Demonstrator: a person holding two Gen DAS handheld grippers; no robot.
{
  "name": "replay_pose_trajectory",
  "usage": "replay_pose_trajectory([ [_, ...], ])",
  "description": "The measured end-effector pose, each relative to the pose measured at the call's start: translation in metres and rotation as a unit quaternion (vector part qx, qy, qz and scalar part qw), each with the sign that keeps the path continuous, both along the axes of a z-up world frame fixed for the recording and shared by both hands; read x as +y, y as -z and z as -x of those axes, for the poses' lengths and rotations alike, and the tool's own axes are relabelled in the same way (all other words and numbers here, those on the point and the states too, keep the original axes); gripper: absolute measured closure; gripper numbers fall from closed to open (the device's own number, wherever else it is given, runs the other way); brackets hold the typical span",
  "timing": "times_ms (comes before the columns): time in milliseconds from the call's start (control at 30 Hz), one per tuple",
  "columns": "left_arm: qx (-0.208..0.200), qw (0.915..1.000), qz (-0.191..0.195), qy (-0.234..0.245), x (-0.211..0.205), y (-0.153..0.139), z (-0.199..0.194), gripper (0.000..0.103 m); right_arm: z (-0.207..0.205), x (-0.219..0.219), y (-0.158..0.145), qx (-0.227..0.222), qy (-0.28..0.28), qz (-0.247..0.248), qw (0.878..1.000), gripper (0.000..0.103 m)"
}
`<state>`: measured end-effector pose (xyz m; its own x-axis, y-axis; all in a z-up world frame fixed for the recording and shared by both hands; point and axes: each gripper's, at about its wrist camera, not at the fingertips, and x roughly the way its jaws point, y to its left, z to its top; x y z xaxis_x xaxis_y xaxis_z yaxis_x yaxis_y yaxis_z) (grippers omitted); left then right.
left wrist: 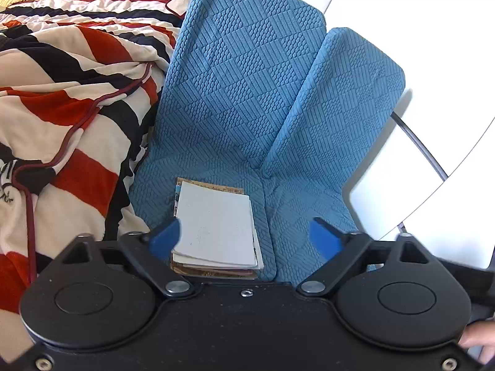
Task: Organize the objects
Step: 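Lift both grippers up and away from the book stack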
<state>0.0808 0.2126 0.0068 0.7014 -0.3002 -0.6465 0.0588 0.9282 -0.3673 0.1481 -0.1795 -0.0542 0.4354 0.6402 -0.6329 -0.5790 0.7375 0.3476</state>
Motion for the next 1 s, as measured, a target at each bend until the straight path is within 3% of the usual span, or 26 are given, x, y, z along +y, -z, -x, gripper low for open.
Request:
replay_pose_trajectory([
  [133, -0.006, 0.9998, -0.018, 0.000, -0.002, -0.001, 0.009, 0.001, 0.009, -0.001, 0.006, 0.003, 0.007, 0.010, 1.000, 0.073],
  [167, -0.005, 0.9998, -0.020, 0.000, -0.002, 0.000, 0.010, 0.001, 0.011, -0.001, 0.008, 0.004, 0.011, 0.011, 1.000, 0.054],
  [200, -0.004, 0.9998, -0.020, 0.000, -0.002, 0.000, 0.011, 0.001, 0.011, -0.001, 0.010, 0.003, 0.019, 0.014, 1.000, 0.023],
  [233, -0.003, 0.9998, -0.020, 0.000, -0.001, 0.000, 0.012, 0.001, 0.013, 0.000, 0.012, 0.002, 0.025, 0.016, 1.000, 0.012],
  [1000, 0.012, 0.9994, -0.032, -0.003, -0.005, 0.012, 0.006, 0.001, 0.013, 0.007, 0.019, -0.007, 0.027, 0.057, 0.998, 0.010],
])
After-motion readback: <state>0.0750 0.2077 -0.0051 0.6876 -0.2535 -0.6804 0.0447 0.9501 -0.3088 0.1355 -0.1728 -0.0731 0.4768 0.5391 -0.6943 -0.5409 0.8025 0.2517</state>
